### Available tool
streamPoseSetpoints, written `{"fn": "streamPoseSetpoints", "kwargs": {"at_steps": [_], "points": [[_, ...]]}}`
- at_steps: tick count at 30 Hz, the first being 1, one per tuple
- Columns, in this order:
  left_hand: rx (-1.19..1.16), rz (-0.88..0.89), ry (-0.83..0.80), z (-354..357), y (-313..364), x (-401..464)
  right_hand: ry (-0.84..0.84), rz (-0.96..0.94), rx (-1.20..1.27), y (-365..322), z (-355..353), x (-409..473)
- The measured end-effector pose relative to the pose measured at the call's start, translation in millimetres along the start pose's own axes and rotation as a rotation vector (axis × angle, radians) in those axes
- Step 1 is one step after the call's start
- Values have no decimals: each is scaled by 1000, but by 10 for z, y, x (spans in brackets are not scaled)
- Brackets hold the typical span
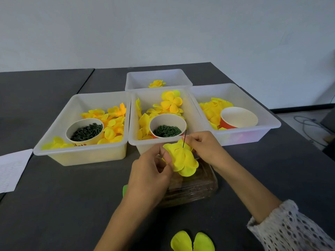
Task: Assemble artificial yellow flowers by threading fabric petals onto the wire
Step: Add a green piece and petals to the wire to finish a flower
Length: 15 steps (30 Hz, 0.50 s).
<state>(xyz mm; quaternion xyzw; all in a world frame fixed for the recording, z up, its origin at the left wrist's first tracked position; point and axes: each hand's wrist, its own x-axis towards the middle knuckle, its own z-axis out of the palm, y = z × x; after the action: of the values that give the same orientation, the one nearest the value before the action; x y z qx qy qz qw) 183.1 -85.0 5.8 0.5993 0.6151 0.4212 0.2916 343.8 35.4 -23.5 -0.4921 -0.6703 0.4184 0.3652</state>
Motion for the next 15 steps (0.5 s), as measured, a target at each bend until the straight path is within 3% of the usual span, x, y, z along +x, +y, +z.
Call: {"fn": "streamPoseSetpoints", "kwargs": {"at_steps": [10, 15], "points": [[113, -14, -60, 23, -64, -20, -35, -39, -166, 56, -46, -125], [95, -5, -31, -163, -106, -51, 151, -174, -277, -130, -384, -112]]}}
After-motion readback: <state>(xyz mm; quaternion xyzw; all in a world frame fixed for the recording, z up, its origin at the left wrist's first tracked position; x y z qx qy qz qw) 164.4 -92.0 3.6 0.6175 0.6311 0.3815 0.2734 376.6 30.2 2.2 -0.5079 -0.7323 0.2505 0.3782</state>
